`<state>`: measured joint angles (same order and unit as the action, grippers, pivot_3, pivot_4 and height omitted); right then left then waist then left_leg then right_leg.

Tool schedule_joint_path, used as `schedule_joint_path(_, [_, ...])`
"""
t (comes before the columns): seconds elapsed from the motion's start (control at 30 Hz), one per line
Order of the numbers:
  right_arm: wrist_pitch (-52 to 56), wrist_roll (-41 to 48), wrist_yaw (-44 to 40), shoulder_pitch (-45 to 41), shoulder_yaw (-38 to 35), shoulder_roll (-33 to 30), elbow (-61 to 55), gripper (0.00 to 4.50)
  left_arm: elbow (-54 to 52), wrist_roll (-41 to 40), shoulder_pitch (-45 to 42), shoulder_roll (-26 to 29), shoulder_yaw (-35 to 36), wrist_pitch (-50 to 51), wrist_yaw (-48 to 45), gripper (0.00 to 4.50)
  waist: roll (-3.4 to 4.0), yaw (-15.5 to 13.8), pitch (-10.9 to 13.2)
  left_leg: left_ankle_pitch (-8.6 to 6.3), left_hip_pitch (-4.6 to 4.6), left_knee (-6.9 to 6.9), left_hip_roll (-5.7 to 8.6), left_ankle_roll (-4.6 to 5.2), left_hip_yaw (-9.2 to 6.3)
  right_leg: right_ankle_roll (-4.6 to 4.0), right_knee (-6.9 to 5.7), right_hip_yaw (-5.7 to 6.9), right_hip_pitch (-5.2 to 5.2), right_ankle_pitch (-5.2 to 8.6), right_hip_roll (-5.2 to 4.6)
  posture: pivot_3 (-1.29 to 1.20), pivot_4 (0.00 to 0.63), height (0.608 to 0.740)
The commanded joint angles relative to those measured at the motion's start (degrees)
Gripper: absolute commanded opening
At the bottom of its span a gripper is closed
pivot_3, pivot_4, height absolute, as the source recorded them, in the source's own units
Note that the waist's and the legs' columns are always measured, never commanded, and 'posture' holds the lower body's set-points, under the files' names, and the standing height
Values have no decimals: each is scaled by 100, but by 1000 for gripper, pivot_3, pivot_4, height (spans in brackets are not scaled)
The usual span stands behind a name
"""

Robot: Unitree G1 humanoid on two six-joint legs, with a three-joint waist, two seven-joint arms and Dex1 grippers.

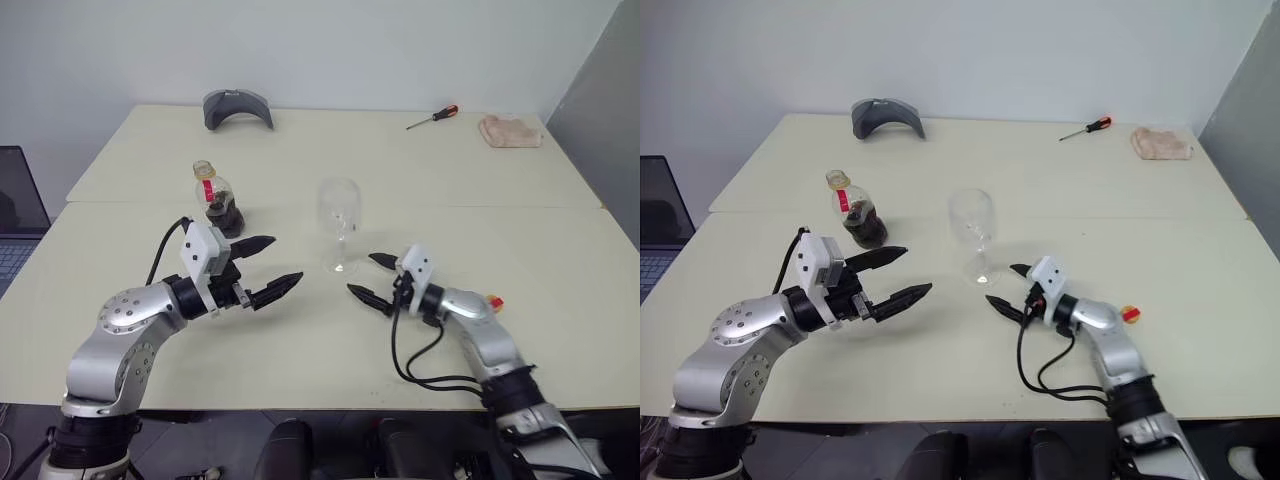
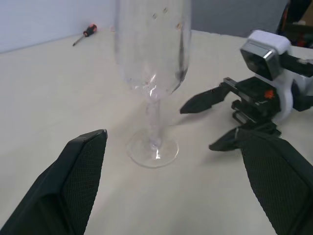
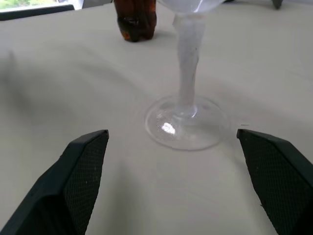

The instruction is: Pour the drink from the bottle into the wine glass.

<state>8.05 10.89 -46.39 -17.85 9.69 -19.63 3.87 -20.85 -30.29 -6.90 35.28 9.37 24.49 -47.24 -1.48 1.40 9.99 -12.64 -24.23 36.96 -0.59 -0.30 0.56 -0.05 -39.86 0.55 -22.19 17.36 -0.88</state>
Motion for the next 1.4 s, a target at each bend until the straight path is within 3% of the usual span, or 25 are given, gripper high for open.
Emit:
schedule_joint_path(0.03, [662, 335, -154, 465, -207, -529, -1563, 4481, -371, -25, 317, -166, 293, -60, 437, 4500, -1, -8, 0, 0, 0, -1, 0, 0, 0, 0, 1, 0, 0, 0, -1, 0, 150, 740])
schedule_joint_path(0.13, [1150, 694, -121, 750, -413, -831, -2364, 4481, -372, 46, 461, -373, 386, -102, 818, 4500, -3, -1, 1, 0, 5, 1, -1, 0, -2, 0, -4, 2, 2, 0, 0, 0, 150, 740])
schedule_joint_path(0.33, [2120, 1689, -229, 915, -863, -1469, -3791, 4481, 371, 1121, 495, -982, 483, -1134, 1981, 4500, -7, -30, -1, -1, 20, 0, 2, 1, -4, 1, 7, 4, 22, 1, 1, 0, 150, 740])
schedule_joint_path(0.57, [2630, 2120, -42, 706, -886, -1713, -4314, 4481, 1350, 2060, -83, -1254, 417, -1616, 3040, 4500, -17, -111, -1, -1, 21, 1, 4, 1, -7, 1, 15, 9, 31, 1, 2, 0, 150, 740])
schedule_joint_path(0.83, [2728, 2317, 294, 576, -934, -1606, -4590, 4481, 2341, 2181, -816, -1157, 412, -1485, 3160, 4500, -23, -134, -2, -1, 21, 1, 4, 1, -11, 3, 31, 14, 41, -1, 1, 0, 150, 740])
schedule_joint_path(1.4, [2633, 2144, 667, 421, -659, -1529, -4594, 4481, 3383, 2368, -2234, -1127, 108, -1145, 3187, 4500, -26, -126, -1, 0, 22, 0, 5, 0, -13, 3, 30, 18, 44, -1, 1, 0, 150, 740])
